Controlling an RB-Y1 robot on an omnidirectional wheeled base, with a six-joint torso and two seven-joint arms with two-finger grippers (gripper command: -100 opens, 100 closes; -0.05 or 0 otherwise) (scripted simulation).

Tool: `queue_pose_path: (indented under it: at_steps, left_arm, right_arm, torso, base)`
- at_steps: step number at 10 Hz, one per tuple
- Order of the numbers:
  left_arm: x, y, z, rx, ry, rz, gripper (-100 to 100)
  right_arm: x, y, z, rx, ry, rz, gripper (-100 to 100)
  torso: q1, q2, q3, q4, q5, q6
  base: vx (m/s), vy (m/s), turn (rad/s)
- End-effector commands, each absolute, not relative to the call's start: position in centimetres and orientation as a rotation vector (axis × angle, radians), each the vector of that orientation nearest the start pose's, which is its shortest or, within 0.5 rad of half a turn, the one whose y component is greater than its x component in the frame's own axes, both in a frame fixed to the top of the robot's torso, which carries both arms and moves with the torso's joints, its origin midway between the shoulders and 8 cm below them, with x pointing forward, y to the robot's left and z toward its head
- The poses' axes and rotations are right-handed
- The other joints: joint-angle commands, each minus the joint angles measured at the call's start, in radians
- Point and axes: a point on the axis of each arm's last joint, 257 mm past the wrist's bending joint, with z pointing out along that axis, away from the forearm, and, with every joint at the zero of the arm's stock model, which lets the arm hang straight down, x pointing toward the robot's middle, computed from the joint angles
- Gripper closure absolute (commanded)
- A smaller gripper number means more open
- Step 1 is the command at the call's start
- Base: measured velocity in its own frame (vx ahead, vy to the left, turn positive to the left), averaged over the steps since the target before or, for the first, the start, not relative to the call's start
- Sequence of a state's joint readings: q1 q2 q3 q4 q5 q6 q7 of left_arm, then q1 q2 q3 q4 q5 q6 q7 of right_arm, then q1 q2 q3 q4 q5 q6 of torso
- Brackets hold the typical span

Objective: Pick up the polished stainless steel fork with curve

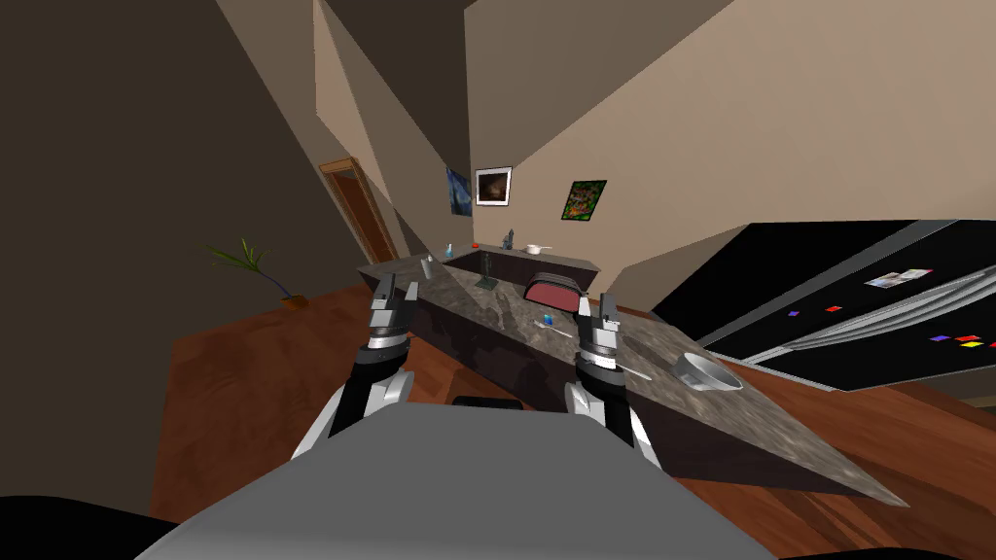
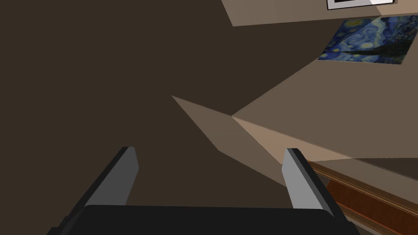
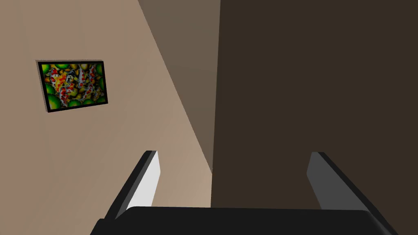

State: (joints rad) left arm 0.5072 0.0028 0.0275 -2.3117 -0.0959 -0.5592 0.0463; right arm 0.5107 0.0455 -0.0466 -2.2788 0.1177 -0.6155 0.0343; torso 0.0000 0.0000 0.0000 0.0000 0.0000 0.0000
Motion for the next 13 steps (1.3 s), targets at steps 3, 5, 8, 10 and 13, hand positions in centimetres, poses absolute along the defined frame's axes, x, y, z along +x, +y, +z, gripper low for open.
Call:
queue_pose_path:
  at_steps: [3, 5, 8, 10, 13]
  left_arm:
    - [32.7, 27.2, 4.6, -0.539, 0.605, -1.276, 0]
    - [32.7, 27.2, 4.6, -0.539, 0.605, -1.276, 0]
    - [32.7, 27.2, 4.6, -0.539, 0.605, -1.276, 0]
    - [32.7, 27.2, 4.6, -0.539, 0.605, -1.276, 0]
    - [32.7, 27.2, 4.6, -0.539, 0.605, -1.276, 0]
  right_arm:
    - [32.5, -26.4, 3.5, 0.454, 0.67, 1.193, -100]
    - [32.6, -25.8, 3.0, 0.43, 0.712, 1.205, -100]
    - [32.7, -24.4, 1.7, 0.395, 0.8, 1.23, -100]
    - [32.8, -23.7, 0.8, 0.376, 0.852, 1.243, -100]
    - [32.9, -22.5, -1.4, 0.354, 0.958, 1.264, -100]
  torso:
    - [0.0, 0.003, 0.002, 0.001, 0.0, 0.0]
    - [0.0, 0.005, 0.003, 0.001, 0.0, 0.0]
    - [0.0, 0.004, 0.003, 0.001, 0.0, 0.0]
    - [0.0, 0.005, 0.003, 0.001, 0.0, 0.0]
    - [0.001, 0.006, 0.004, 0.002, 0.0, 0.0]
  base:
    - [-0.046, 0.005, -0.026]
    - [-0.072, 0.012, -0.034]
    - [-0.067, 0.005, -0.028]
    - [-0.077, 0.004, -0.03]
    - [-0.097, 0.012, -0.031]
